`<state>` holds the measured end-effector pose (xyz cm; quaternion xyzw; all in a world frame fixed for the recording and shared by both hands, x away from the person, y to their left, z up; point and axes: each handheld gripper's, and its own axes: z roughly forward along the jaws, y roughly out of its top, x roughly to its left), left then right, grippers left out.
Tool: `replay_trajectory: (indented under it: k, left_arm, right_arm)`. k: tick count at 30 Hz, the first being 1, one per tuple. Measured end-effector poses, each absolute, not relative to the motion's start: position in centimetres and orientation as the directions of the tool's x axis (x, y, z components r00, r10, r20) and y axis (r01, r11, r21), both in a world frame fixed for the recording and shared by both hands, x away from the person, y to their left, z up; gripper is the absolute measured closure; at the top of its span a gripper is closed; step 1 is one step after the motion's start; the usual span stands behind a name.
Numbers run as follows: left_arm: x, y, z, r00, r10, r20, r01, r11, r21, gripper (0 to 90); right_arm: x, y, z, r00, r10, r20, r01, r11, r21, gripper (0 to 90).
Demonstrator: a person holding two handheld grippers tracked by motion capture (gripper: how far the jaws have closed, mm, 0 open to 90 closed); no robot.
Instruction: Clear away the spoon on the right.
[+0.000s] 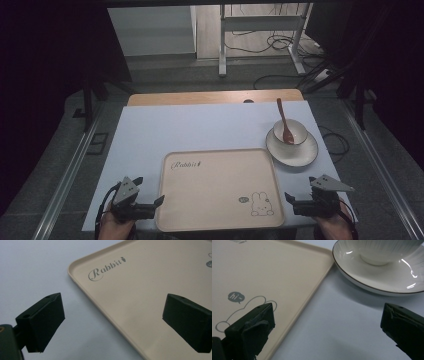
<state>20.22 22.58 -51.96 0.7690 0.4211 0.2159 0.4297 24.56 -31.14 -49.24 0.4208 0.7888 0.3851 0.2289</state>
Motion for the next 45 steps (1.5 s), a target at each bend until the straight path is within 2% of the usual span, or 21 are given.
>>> replay_trajectory:
  k: [13,33,45]
  left_arm:
    - [20.2,22.6,-52.0,0.554,0.832,-0.029,0.461,-0.277,0.843,3.6]
    - [20.2,22.6,-52.0,0.551,0.834,-0.034,0.461,-0.271,0.845,3.8]
    - [20.2,22.7,-52.0,0.548,0.836,-0.033,0.461,-0.269,0.845,4.1]
  right_arm:
    - [24.9,-31.0,-49.5,-0.563,0.823,-0.073,0.491,0.404,0.772,0.0]
    - [25.7,-30.9,-49.4,-0.575,0.818,-0.011,0.496,0.359,0.791,0.0]
    - [26.8,-30.6,-49.0,-0.578,0.816,-0.013,0.494,0.363,0.79,0.5]
